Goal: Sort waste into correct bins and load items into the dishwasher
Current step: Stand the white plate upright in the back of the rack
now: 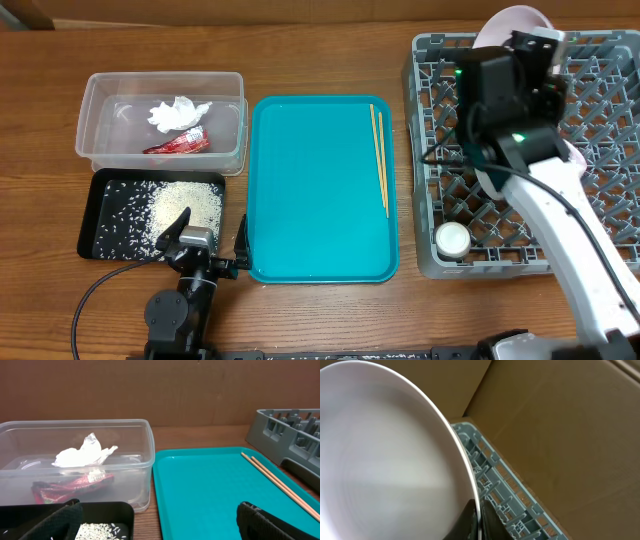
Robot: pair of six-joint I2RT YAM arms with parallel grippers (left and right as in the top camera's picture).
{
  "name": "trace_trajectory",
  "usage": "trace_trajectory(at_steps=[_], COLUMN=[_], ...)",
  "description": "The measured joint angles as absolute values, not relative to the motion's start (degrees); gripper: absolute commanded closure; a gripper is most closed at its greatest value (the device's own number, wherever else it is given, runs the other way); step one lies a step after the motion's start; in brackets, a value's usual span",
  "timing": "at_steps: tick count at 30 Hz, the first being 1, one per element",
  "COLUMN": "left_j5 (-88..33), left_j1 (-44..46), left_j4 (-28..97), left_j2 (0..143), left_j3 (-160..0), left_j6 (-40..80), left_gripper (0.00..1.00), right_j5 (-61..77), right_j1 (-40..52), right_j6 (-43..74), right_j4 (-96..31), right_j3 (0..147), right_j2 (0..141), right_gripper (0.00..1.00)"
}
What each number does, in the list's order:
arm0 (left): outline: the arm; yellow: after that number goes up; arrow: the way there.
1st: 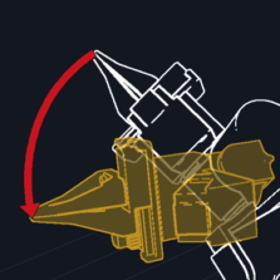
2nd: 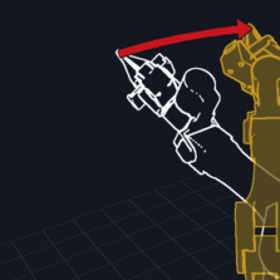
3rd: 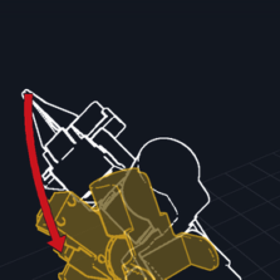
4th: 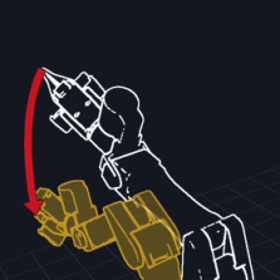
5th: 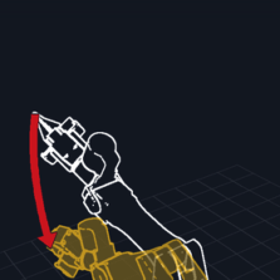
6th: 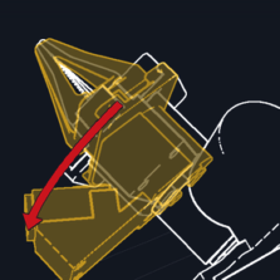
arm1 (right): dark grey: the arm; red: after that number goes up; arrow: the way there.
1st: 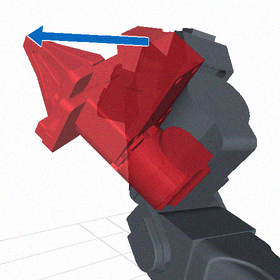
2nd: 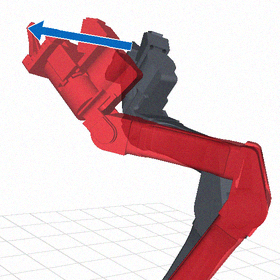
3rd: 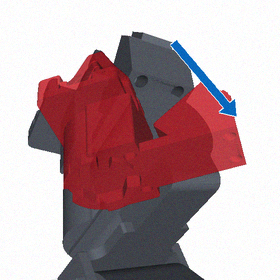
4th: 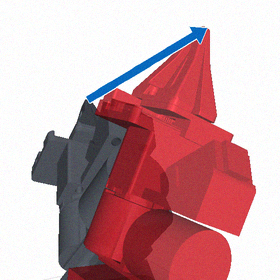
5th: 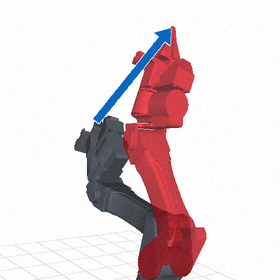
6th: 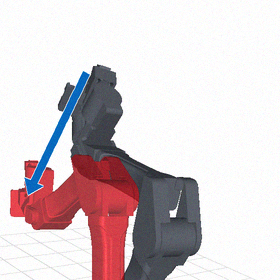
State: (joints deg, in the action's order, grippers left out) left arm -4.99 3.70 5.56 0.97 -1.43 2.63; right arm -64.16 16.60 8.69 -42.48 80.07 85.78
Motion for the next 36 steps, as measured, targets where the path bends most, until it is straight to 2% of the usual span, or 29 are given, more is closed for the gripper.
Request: trace_trajectory(at_steps=[9,16,26,36], left_j5=[-5.0,-5.0,-5.0,-5.0], left_j1=[3.7,3.7,3.7,3.7], left_j4=[5.6,5.6,5.6,5.5], left_j2=[1.0,1.0,1.0,1.0], left_j3=[-1.4,-1.4,-1.4,-1.4], left_j6=[2.6,2.6,2.6,2.6], left_gripper=[0.0,0.0,0.0,0.0], right_j5=[-70.8,-73.7,-62.7,-63.5], right_j1=[16.6,15.2,10.1,9.8], right_j6=[8.3,8.1,6.0,1.0], right_j4=[-40.5,-34.0,-31.8,-26.1], right_j3=[80.1,80.1,80.1,80.1], right_j2=[96.6,98.5,98.8,102.9], right_gripper=[0.96,0.96,0.96,0.96])
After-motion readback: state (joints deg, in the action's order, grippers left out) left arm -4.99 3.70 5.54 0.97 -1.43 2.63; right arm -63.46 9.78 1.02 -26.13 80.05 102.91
